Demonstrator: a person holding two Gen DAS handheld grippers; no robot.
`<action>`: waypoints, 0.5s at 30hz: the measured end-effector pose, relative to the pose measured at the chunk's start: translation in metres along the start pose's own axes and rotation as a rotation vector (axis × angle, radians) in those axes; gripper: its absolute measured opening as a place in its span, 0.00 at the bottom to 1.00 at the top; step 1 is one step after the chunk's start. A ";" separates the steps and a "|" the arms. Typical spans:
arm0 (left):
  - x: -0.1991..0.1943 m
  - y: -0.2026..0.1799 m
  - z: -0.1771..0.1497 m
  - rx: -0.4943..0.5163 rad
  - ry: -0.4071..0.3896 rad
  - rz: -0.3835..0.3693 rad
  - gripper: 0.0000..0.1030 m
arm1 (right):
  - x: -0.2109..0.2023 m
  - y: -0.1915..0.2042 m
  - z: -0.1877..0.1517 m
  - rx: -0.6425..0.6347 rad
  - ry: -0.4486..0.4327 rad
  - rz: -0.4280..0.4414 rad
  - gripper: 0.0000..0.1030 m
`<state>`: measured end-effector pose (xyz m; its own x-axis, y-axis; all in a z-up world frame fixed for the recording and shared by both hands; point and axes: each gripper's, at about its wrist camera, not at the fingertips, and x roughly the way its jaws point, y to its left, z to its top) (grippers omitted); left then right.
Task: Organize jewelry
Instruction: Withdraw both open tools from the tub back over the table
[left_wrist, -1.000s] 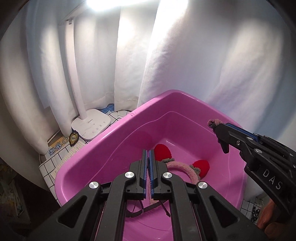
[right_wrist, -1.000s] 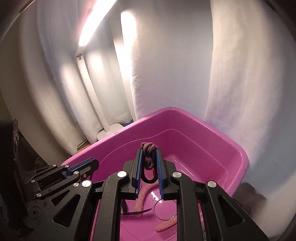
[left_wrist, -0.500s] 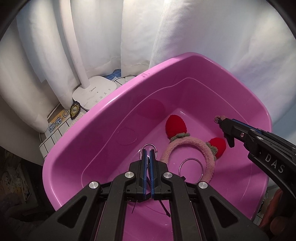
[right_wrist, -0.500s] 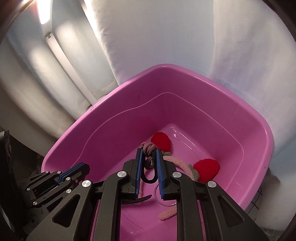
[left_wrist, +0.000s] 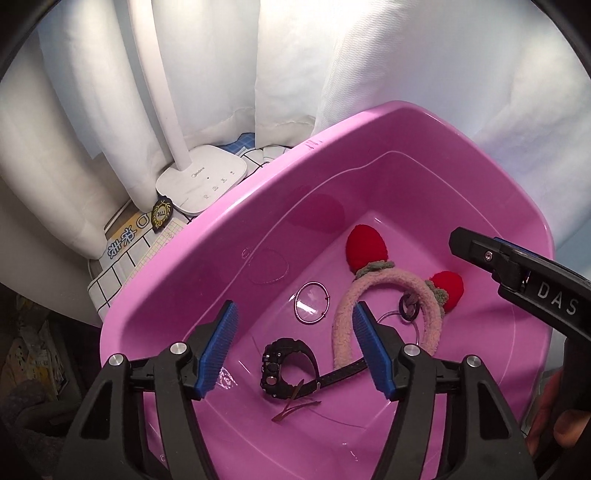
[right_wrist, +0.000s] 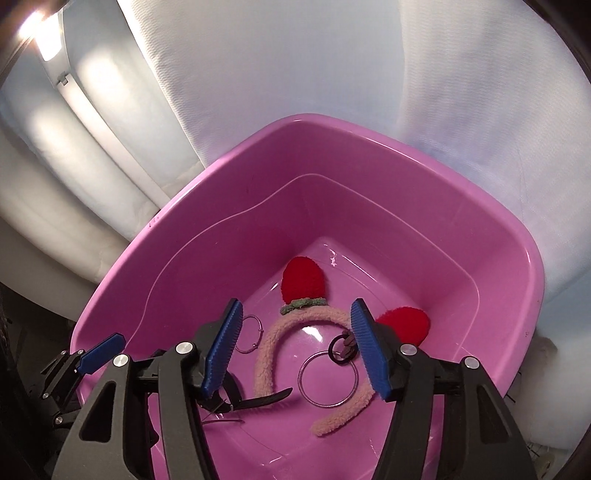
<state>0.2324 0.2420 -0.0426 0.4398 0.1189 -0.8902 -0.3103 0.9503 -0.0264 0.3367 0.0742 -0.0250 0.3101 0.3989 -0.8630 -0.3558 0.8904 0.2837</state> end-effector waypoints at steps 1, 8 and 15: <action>0.000 0.001 0.000 -0.005 0.002 -0.001 0.66 | 0.000 0.000 0.000 0.002 -0.001 -0.001 0.57; -0.006 0.007 -0.002 -0.016 -0.009 -0.009 0.74 | -0.005 -0.002 -0.002 0.016 -0.013 0.000 0.59; -0.022 0.010 -0.005 -0.013 -0.060 -0.004 0.77 | -0.026 0.004 -0.010 0.009 -0.056 0.003 0.59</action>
<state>0.2151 0.2476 -0.0257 0.4912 0.1323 -0.8609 -0.3187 0.9472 -0.0362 0.3189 0.0653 -0.0057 0.3585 0.4129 -0.8373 -0.3492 0.8911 0.2899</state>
